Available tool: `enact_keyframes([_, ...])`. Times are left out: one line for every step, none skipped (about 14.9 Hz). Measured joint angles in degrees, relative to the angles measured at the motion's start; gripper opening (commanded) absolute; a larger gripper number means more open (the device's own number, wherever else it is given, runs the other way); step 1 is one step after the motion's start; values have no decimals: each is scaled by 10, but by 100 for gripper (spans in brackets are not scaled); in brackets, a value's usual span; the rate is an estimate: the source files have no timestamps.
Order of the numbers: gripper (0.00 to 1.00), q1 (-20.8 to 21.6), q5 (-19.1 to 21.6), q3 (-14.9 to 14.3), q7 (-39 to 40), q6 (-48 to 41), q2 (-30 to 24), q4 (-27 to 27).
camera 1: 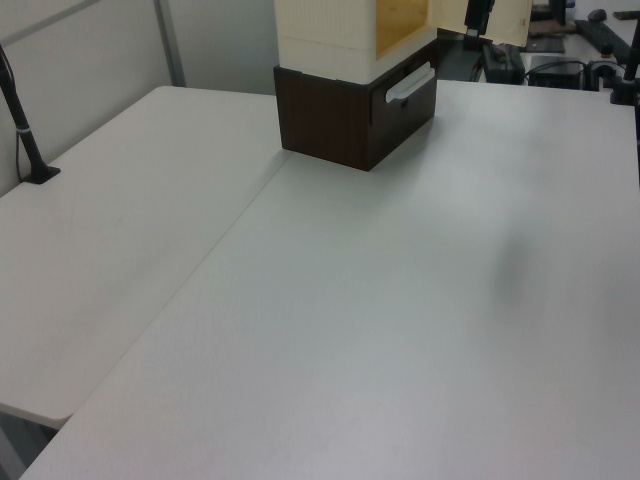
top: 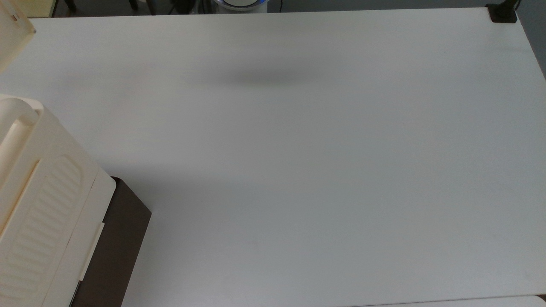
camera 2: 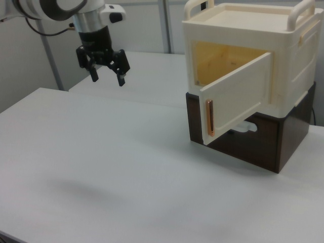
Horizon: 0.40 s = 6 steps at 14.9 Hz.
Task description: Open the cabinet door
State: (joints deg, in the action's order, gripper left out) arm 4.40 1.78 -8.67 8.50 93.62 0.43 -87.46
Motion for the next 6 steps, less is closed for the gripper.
enact_keyframes([100, 13, -3, -6, 0, 1, -3, -6])
enact_keyframes([100, 21, -6, -9, -1, 1, -5, -9])
enact_keyframes([100, 25, -7, -11, -1, 2, -6, -11])
enact_keyframes([100, 26, -8, -12, -1, 3, -7, -13])
enact_keyframes([100, 26, -8, -13, -3, 3, -7, -14])
enact_keyframes([100, 26, -8, -15, -10, 3, -8, -14])
